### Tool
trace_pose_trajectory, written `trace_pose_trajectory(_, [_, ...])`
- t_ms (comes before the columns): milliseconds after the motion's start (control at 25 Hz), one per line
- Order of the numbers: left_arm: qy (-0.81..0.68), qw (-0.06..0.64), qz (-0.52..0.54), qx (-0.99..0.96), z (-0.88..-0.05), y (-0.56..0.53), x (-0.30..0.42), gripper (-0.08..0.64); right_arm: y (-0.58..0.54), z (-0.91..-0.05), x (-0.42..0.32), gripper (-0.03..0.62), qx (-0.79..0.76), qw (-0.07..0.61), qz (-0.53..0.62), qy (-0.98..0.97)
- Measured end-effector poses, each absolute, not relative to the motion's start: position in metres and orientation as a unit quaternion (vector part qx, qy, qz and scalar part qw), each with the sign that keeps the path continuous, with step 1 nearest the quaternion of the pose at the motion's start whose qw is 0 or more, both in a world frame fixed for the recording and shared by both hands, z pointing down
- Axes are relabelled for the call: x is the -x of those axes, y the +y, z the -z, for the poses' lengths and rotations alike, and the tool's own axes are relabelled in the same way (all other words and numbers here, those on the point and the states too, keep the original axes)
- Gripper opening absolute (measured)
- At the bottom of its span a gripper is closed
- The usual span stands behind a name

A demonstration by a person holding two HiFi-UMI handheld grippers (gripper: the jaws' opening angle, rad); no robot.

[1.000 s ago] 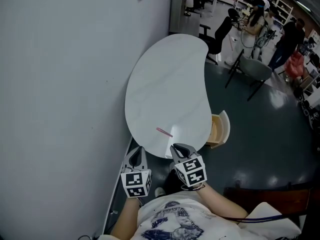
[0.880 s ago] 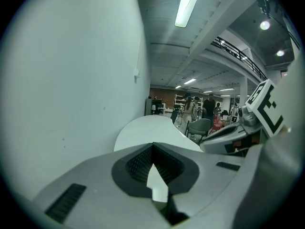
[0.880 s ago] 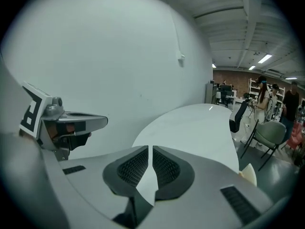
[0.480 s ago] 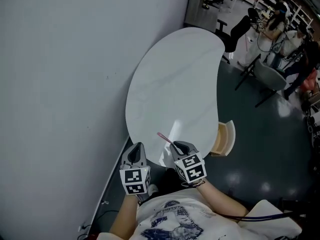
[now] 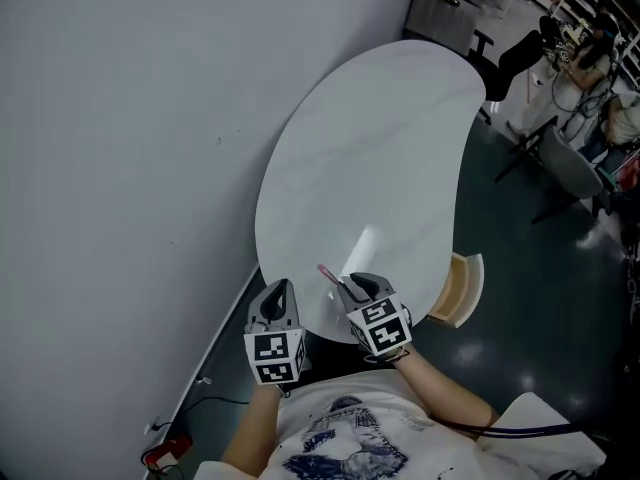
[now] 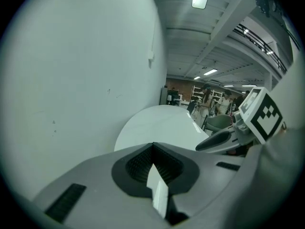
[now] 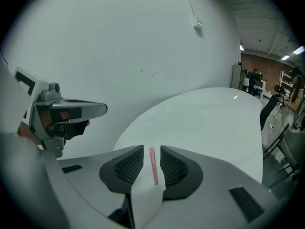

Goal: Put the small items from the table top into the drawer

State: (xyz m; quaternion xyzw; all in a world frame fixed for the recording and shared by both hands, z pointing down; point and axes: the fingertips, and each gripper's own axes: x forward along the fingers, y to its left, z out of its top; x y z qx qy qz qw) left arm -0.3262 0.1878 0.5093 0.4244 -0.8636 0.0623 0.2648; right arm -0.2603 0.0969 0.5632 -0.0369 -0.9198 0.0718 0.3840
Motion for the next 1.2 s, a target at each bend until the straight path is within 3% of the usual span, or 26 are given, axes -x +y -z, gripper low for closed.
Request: trace_pose_trajectory(1200, [-0.870,0.321,-0.074,-0.366,-0.556,0.184,0.339,0.023,0.106,-0.659,0.285,0.114,0.119,0.473,-0.034,-0.872])
